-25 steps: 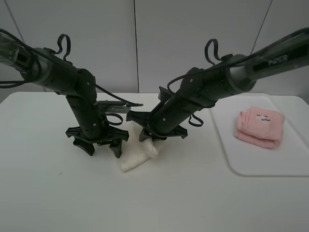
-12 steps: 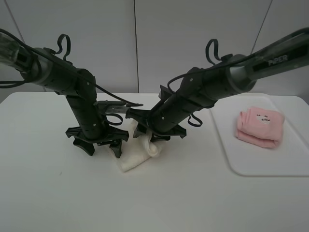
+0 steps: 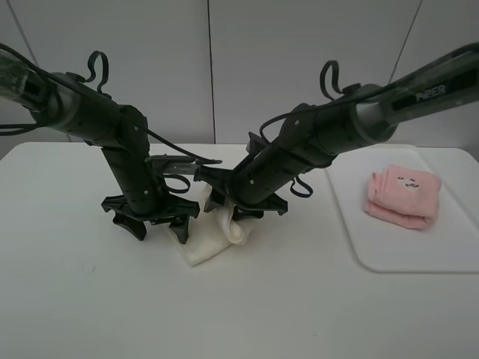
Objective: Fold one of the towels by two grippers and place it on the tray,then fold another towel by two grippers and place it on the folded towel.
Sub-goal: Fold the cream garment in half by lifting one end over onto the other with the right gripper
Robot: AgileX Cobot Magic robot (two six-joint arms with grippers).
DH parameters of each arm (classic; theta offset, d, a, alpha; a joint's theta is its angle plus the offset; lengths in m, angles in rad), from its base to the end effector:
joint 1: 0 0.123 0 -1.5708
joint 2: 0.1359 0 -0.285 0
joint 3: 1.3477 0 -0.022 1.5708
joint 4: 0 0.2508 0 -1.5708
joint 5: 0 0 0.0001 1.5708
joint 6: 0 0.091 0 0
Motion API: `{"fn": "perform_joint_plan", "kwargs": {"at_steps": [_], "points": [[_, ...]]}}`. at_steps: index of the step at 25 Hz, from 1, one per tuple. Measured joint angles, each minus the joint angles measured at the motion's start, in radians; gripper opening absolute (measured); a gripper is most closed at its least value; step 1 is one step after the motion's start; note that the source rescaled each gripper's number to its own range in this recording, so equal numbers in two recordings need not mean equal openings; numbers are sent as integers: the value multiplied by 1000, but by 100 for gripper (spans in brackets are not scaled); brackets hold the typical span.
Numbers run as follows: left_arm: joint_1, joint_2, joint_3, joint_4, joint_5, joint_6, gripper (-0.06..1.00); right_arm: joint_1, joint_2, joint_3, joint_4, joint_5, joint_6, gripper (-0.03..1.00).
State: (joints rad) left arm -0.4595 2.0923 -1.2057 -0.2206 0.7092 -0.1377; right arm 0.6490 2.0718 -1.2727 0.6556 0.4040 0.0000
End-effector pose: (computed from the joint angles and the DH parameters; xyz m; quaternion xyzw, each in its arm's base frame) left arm 0.3271 -0.1763 0.0943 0.0789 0.9936 -0.0801 0.0077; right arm 0.3202 0.2704 0.1288 -0.0478 0.9571 0.2482 0.1417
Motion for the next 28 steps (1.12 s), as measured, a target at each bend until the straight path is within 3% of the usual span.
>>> {"fn": "perform_joint_plan", "kwargs": {"at_steps": [8,20,28], "points": [[0,-93,0,18,81,-5,93,0,0,0,0,0,0,46],[0,-249,0,265,155,-195,93,0,-23,0,0,1,0,46],[0,-327,0,309,184,-222,93,9,-23,0,0,8,0,46]]}}
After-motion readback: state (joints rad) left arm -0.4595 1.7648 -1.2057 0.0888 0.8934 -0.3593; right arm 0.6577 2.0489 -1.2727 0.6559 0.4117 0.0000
